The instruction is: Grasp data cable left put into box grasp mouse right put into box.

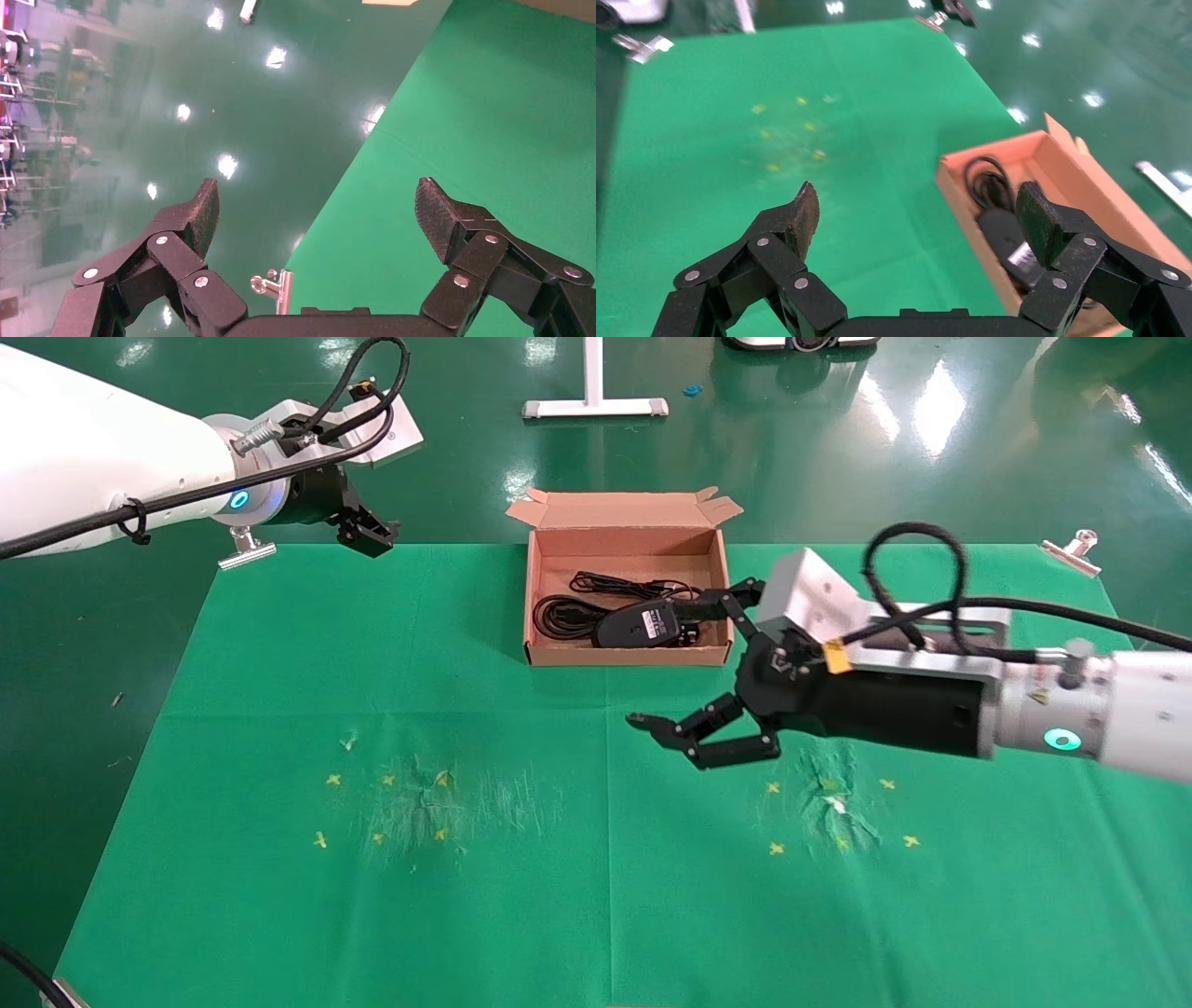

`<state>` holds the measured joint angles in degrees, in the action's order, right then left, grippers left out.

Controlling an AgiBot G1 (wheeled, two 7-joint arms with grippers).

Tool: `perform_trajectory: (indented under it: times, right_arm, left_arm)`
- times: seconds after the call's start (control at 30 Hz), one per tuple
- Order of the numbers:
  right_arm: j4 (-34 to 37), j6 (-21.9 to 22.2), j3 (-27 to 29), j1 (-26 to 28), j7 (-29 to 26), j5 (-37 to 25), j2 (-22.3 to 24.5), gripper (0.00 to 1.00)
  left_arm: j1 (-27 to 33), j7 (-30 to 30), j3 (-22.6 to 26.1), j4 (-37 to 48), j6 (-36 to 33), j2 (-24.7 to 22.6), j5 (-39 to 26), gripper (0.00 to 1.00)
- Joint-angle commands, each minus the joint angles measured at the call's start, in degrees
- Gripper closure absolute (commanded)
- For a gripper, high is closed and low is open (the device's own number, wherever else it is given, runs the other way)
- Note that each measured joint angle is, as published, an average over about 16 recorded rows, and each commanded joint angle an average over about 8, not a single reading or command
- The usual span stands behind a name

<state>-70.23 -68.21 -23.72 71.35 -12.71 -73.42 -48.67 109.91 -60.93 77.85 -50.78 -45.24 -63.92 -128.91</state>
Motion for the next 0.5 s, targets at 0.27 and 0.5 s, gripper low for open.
perform_trajectory:
  times: [0.27,0.5]
  right_arm:
    - [-1.1,-5.8,2.6,-3.3,0.7,10.5,4.6,0.00]
    - [-2.0,-10.3,4.5,-5.8,1.2,18.6,8.0,0.00]
  left_arm:
    - [0.0,0.0,0.0,0.0,0.0,0.0,0.0,0.00]
    - [-0.4,0.5,-0.6,-0.2,-0.4,0.3,0.8,0.00]
